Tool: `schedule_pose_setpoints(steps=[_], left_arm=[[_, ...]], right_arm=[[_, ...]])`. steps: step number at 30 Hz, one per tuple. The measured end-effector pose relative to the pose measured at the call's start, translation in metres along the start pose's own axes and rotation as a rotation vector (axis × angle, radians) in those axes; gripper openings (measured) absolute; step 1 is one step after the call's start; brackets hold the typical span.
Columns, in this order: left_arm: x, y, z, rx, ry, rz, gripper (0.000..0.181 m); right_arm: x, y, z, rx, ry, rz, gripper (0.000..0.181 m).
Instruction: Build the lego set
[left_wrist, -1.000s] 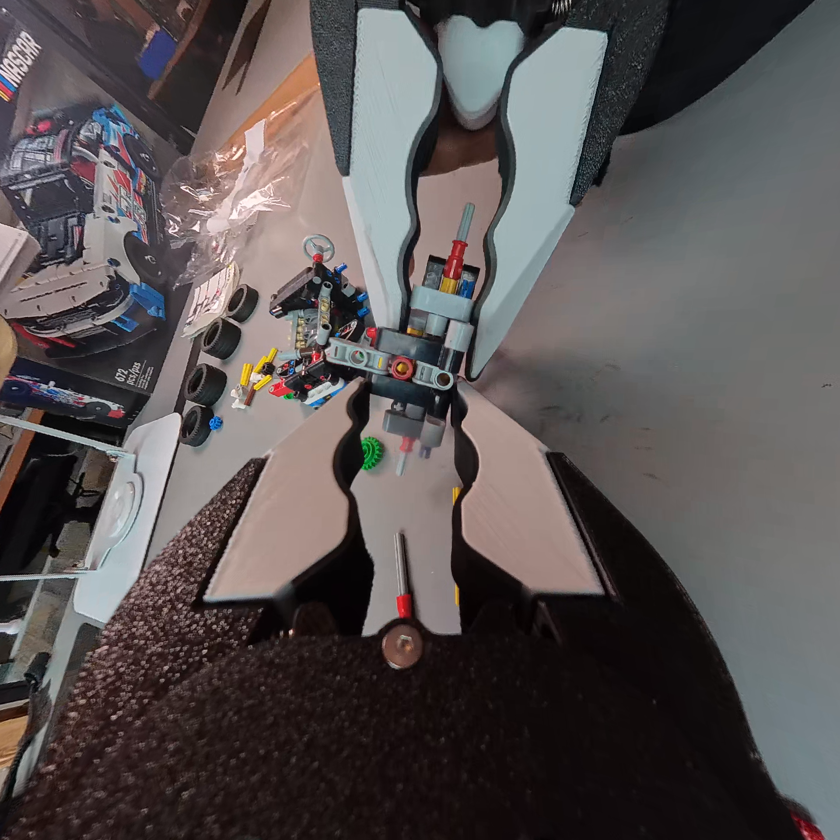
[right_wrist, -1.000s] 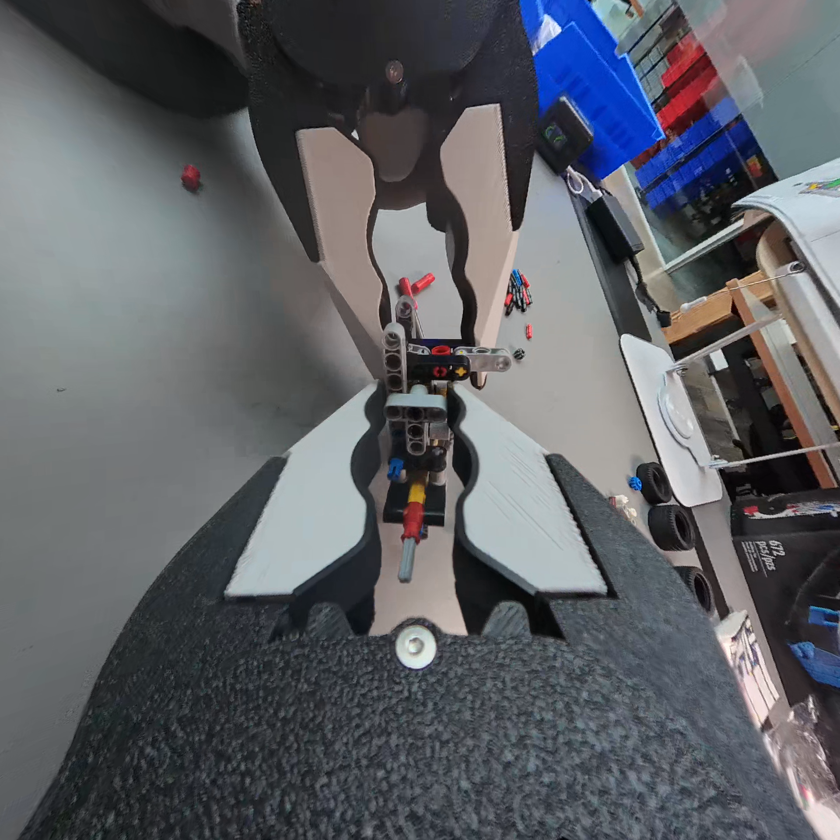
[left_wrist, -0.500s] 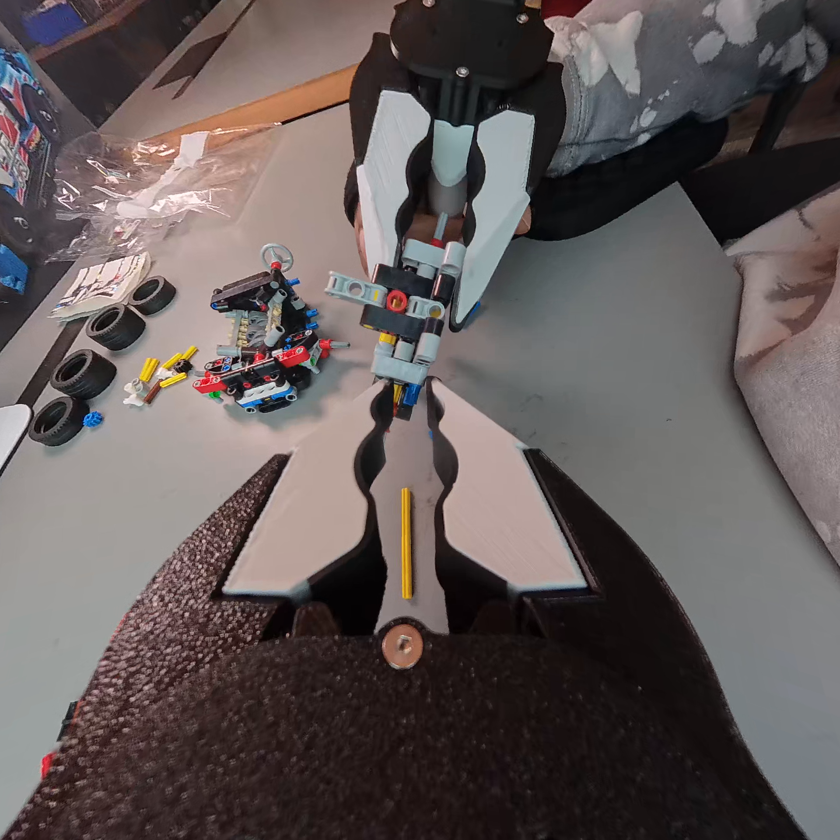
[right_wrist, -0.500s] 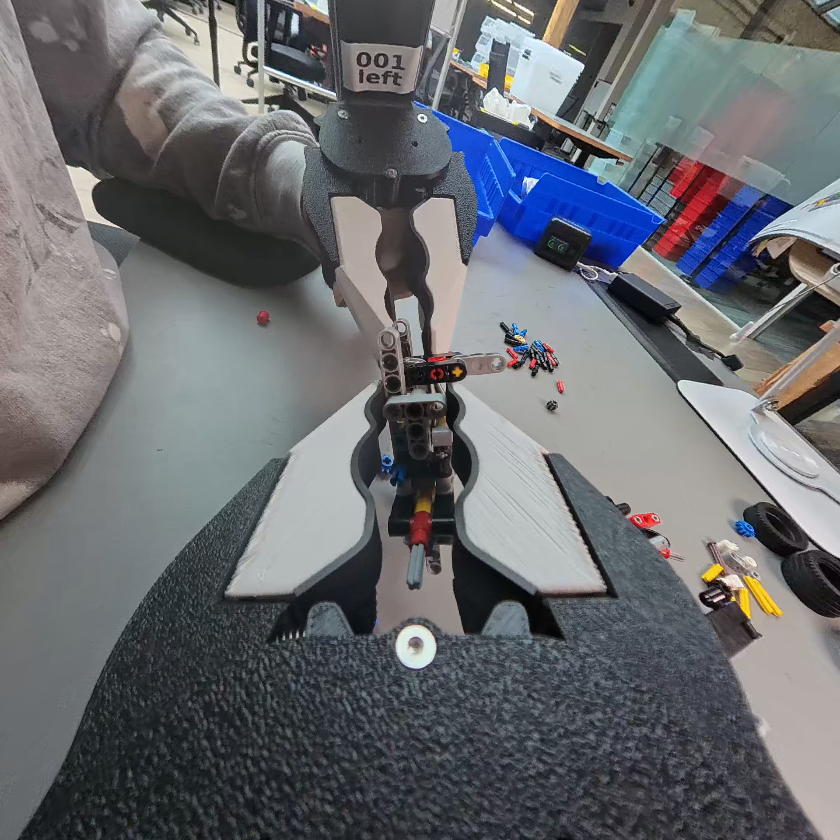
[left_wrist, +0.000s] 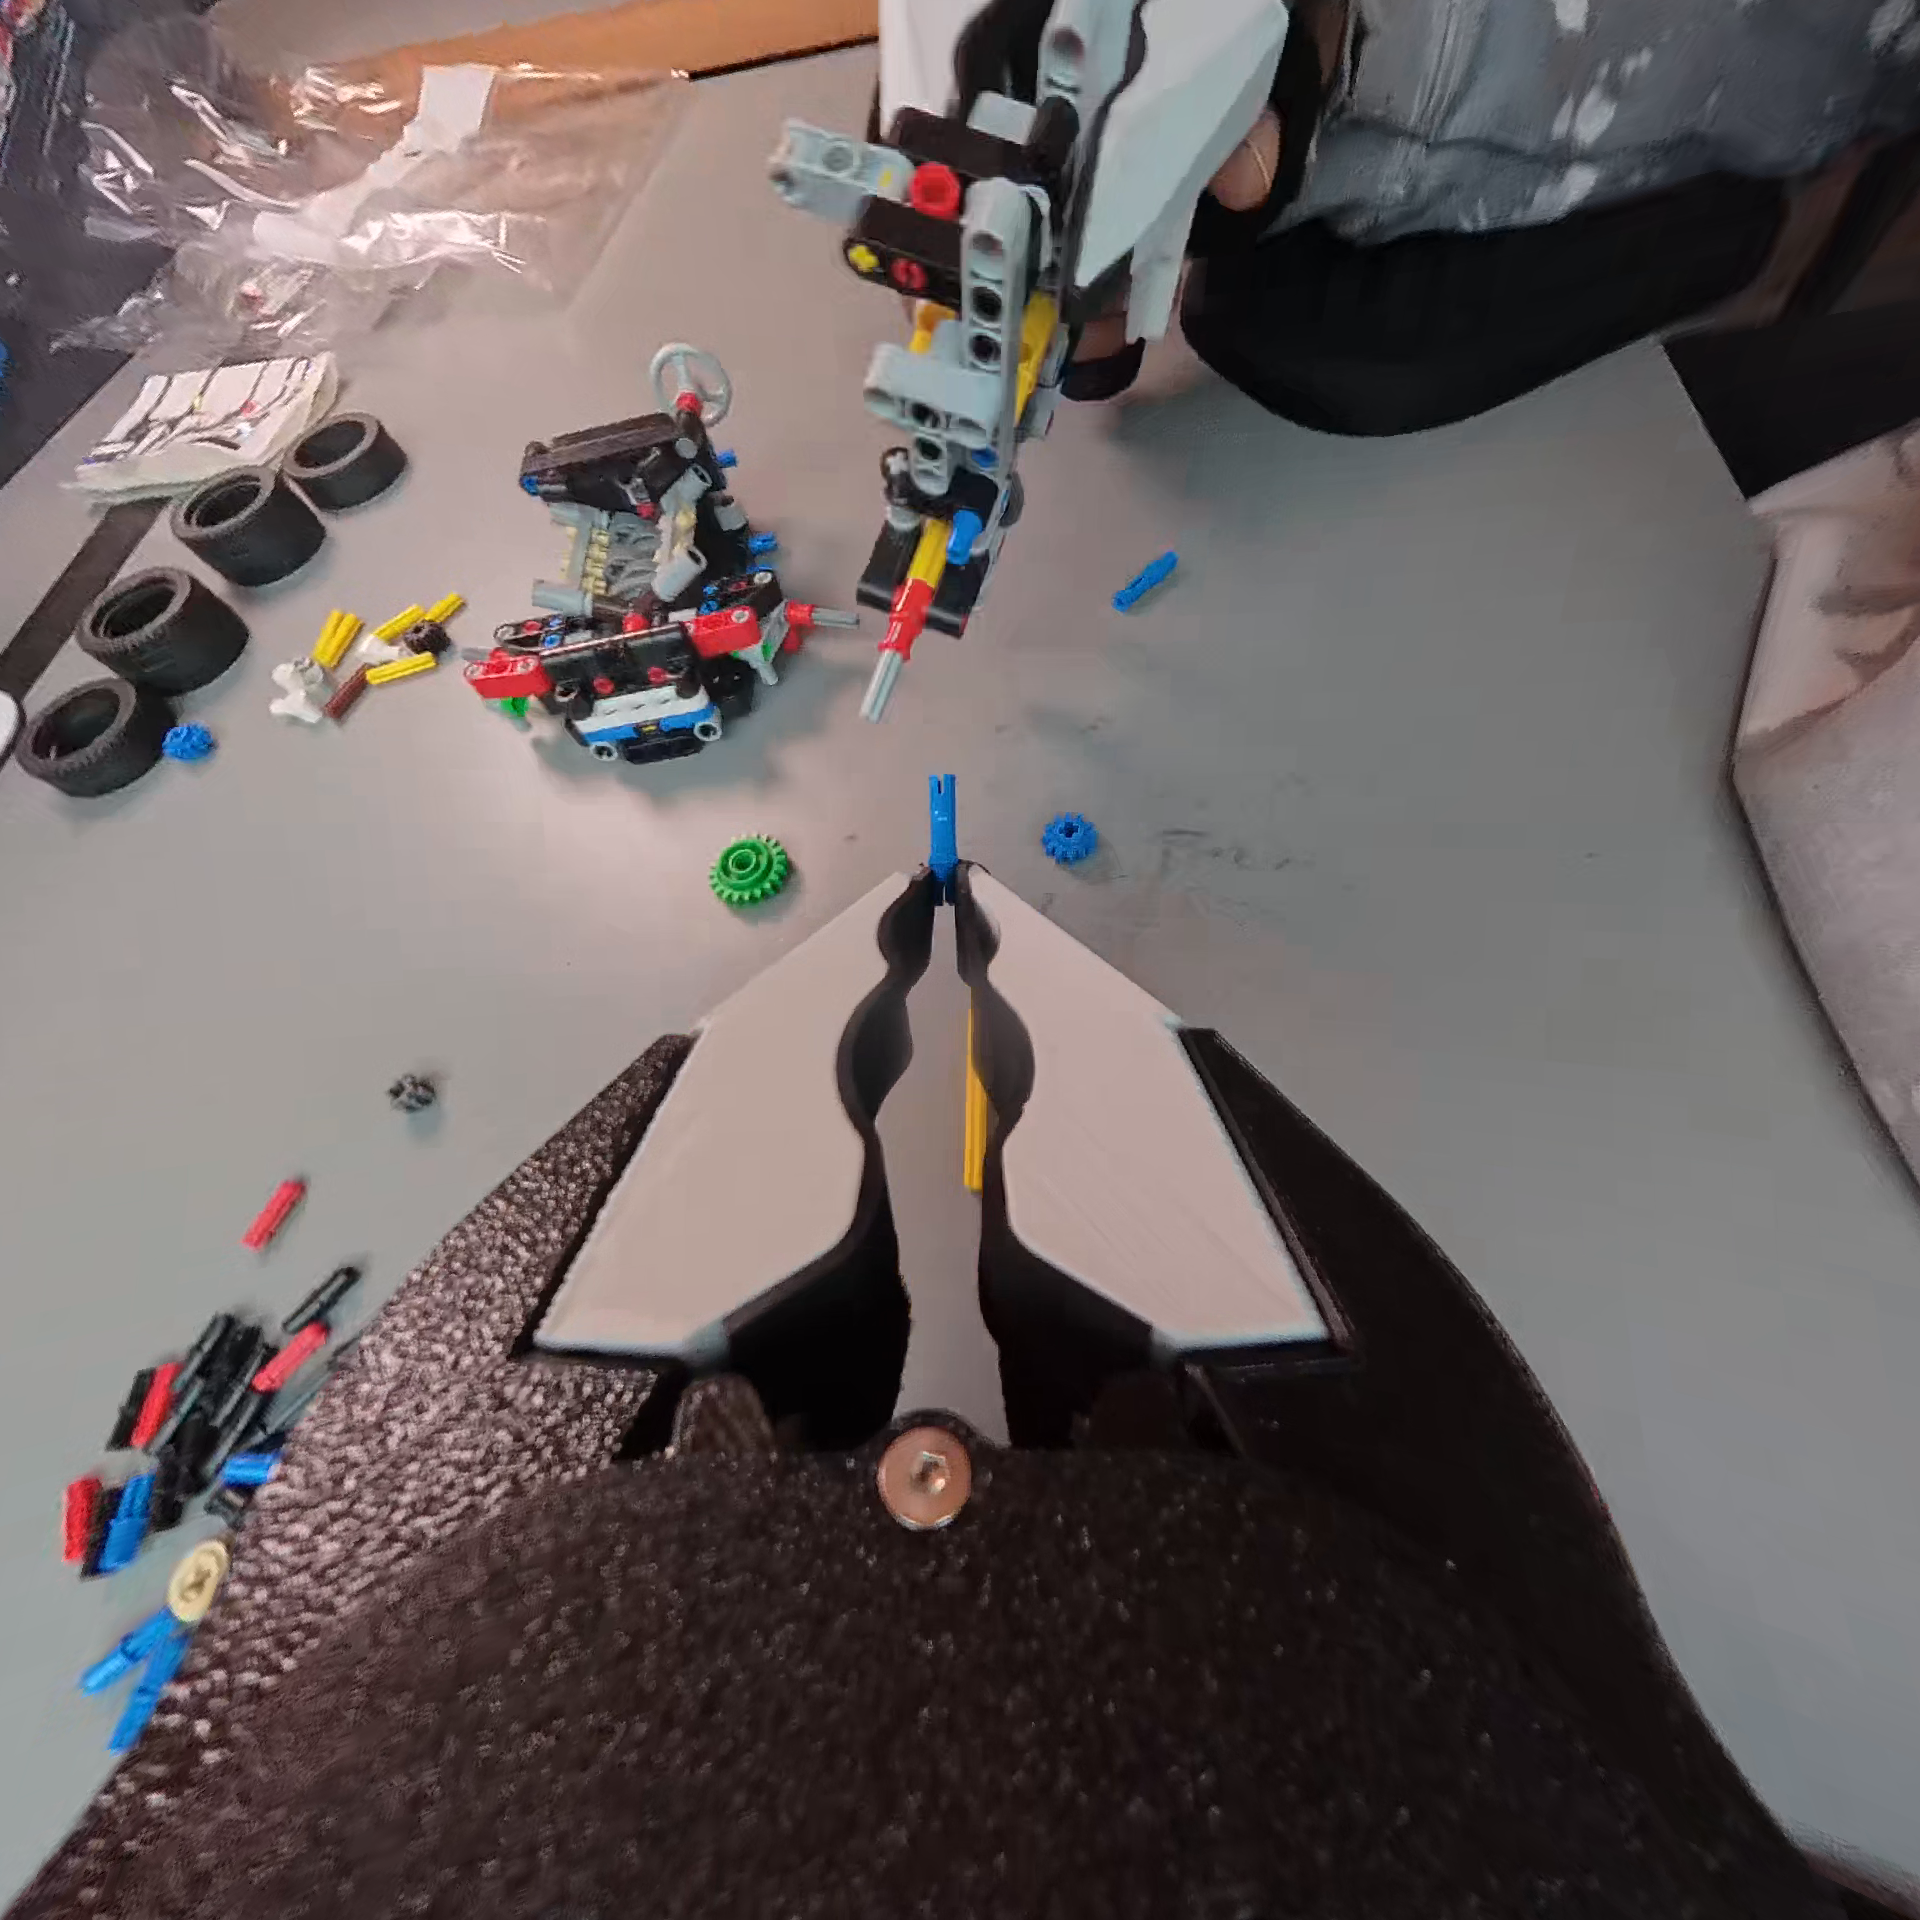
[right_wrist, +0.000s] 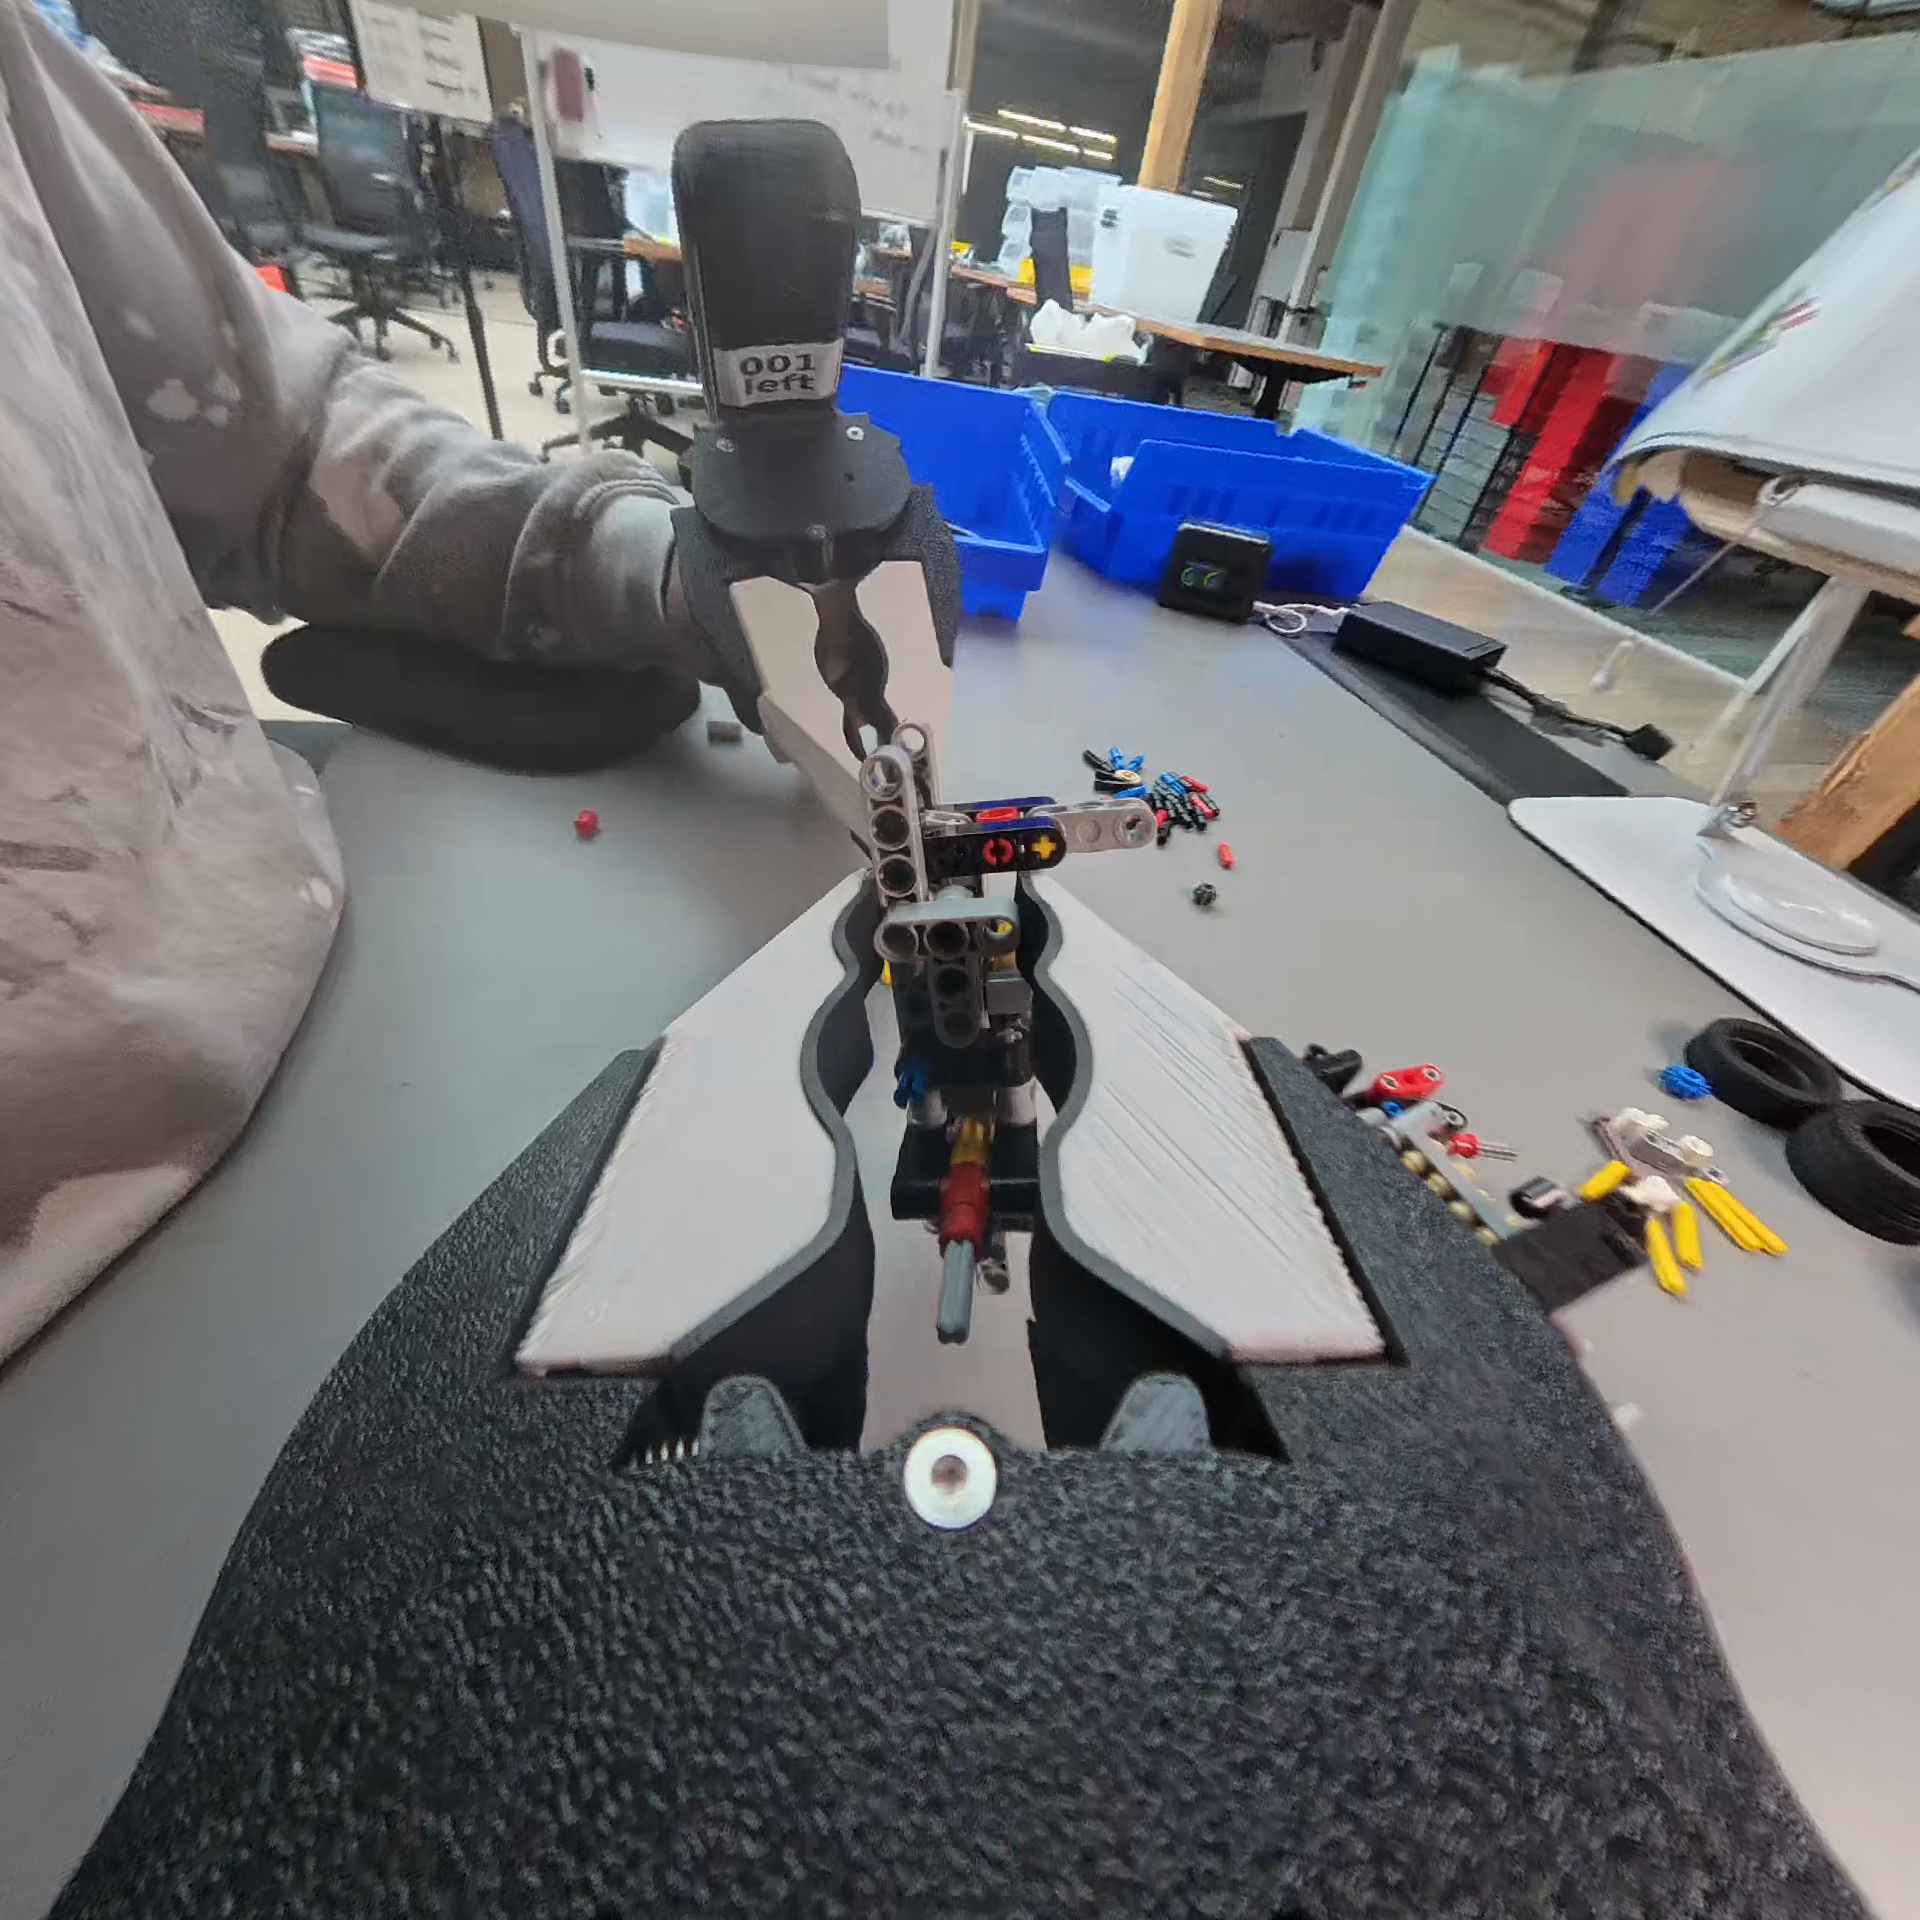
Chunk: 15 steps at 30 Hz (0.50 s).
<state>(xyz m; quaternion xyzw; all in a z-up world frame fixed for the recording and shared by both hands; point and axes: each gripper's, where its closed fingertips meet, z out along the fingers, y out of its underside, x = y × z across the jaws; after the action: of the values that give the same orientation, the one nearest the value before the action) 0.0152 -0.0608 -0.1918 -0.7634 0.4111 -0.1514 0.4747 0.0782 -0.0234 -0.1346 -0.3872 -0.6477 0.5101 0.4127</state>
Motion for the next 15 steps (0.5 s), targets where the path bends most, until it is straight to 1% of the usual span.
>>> schedule_pose_setpoints(steps=[1,2,4,6,7,9,12,13,15], left_arm=[[-0.003,0.000,-0.004,0.014,-0.007,-0.032,0.004],[-0.006,-0.003,-0.005,0.014,-0.016,-0.025,0.004],[-0.012,-0.009,0.000,0.004,-0.037,0.002,0.004],[-0.024,0.007,0.007,-0.107,-0.082,0.022,0.005],[-0.030,0.013,0.009,-0.131,-0.110,0.025,0.005],[-0.035,0.016,0.013,-0.141,-0.127,-0.013,0.005],[-0.045,0.028,0.021,-0.203,-0.153,-0.040,0.004],[-0.045,0.030,0.024,-0.204,-0.142,-0.052,0.005],[-0.043,0.031,0.027,-0.195,-0.118,-0.084,0.011]], right_arm=[[0.001,0.005,-0.003,-0.036,0.010,-0.030,0.024],[-0.003,0.010,0.000,-0.063,0.010,-0.059,0.024],[-0.013,0.010,0.009,-0.056,-0.020,-0.059,0.024],[-0.010,0.010,0.011,-0.081,0.003,-0.124,0.024],[-0.007,0.012,0.011,-0.098,0.023,-0.158,0.024],[-0.002,0.017,0.011,-0.134,0.065,-0.229,0.024],[0.001,0.026,0.015,-0.214,0.130,-0.379,0.024],[0.002,0.030,0.017,-0.245,0.142,-0.423,0.024],[0.003,0.037,0.019,-0.295,0.163,-0.494,0.024]])
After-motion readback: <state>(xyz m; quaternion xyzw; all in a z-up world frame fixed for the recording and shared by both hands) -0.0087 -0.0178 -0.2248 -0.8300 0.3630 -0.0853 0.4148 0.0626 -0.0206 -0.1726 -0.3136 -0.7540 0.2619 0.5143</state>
